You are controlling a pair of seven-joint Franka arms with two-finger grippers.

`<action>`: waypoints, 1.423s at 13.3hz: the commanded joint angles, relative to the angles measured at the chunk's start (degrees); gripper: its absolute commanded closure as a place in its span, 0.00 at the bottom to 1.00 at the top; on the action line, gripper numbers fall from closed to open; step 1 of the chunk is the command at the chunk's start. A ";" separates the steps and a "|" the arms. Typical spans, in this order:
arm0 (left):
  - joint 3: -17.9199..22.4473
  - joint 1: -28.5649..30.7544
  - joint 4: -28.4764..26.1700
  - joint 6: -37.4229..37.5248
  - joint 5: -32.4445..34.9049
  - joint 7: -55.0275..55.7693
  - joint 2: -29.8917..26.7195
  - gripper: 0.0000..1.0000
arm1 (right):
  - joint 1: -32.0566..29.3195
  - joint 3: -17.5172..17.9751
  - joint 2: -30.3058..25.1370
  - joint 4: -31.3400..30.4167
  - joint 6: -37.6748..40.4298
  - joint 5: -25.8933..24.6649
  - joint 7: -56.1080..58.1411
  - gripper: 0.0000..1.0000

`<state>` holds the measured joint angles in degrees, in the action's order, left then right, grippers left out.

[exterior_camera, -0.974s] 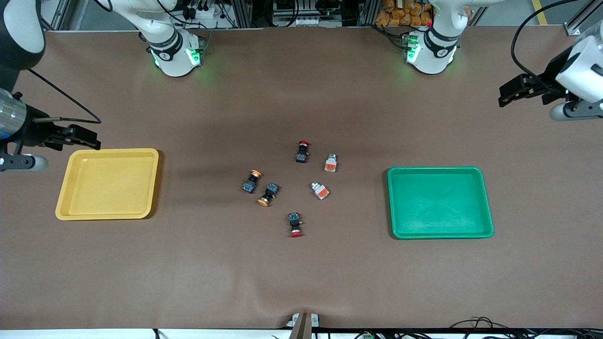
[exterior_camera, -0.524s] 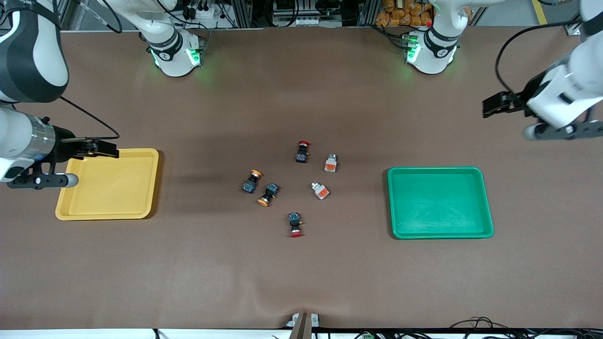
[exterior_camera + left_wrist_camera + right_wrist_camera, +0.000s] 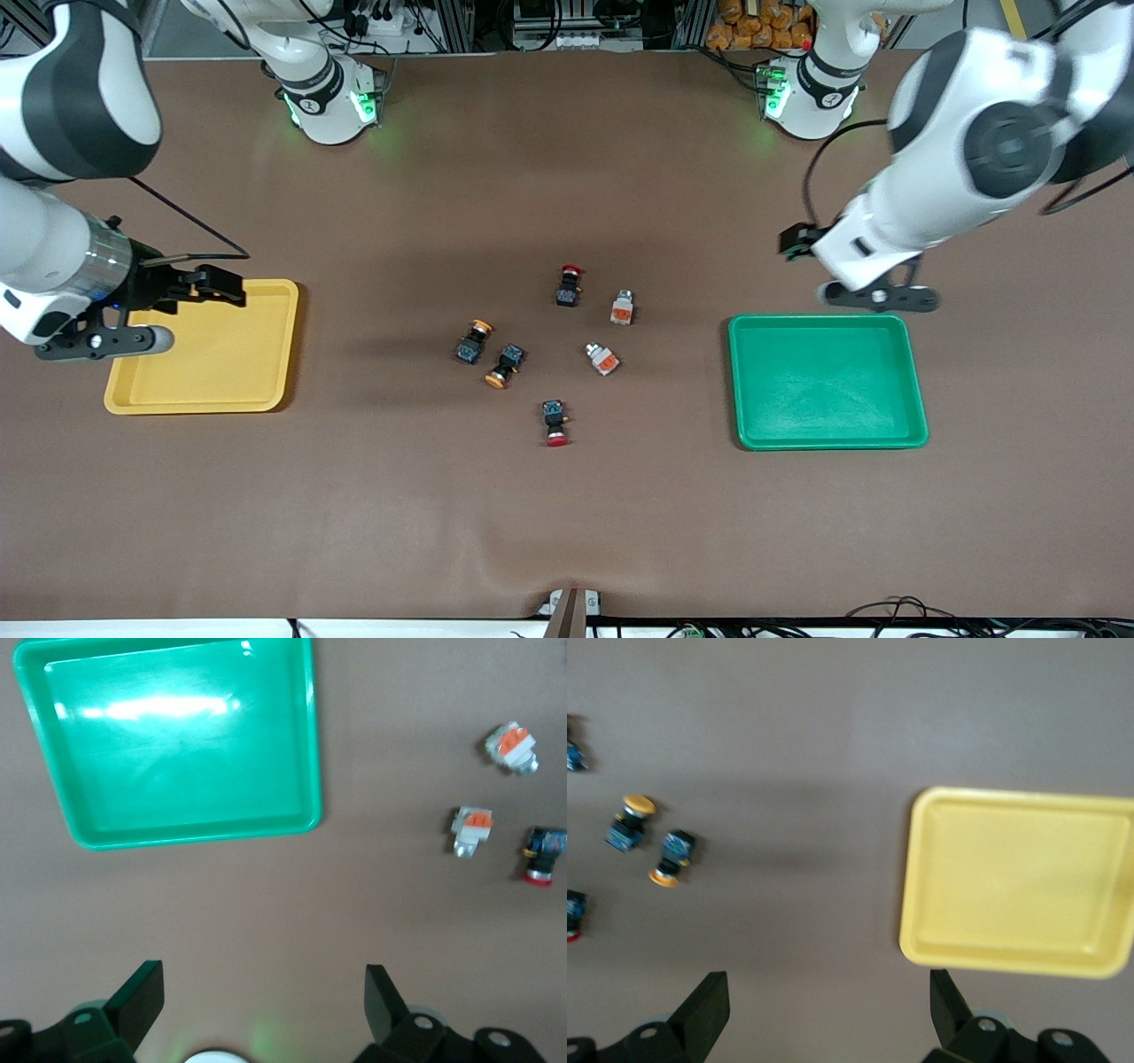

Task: Place green and yellow buttons in trays
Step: 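Lower both grippers onto a yellow-capped button and an orange-white button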

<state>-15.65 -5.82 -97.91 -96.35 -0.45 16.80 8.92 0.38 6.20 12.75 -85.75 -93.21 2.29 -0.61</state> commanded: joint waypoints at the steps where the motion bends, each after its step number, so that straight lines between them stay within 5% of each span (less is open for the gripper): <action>1: -1.31 -2.16 -4.91 -7.69 -0.78 6.20 1.44 0.00 | 0.85 -0.14 2.53 1.11 -3.72 2.28 -0.88 0.00; 6: -1.31 -9.99 -5.36 -13.68 1.50 22.39 8.39 0.00 | 5.15 -0.23 5.44 0.84 -7.15 3.07 -11.12 0.00; 19: -1.31 -17.38 -6.50 -26.69 4.93 24.51 15.86 0.00 | 17.10 -0.23 18.61 0.23 -18.05 2.90 -41.38 0.00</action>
<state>-17.04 -22.63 -103.72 -121.27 3.16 40.14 24.37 14.50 6.26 29.88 -86.18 -109.62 4.95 -37.00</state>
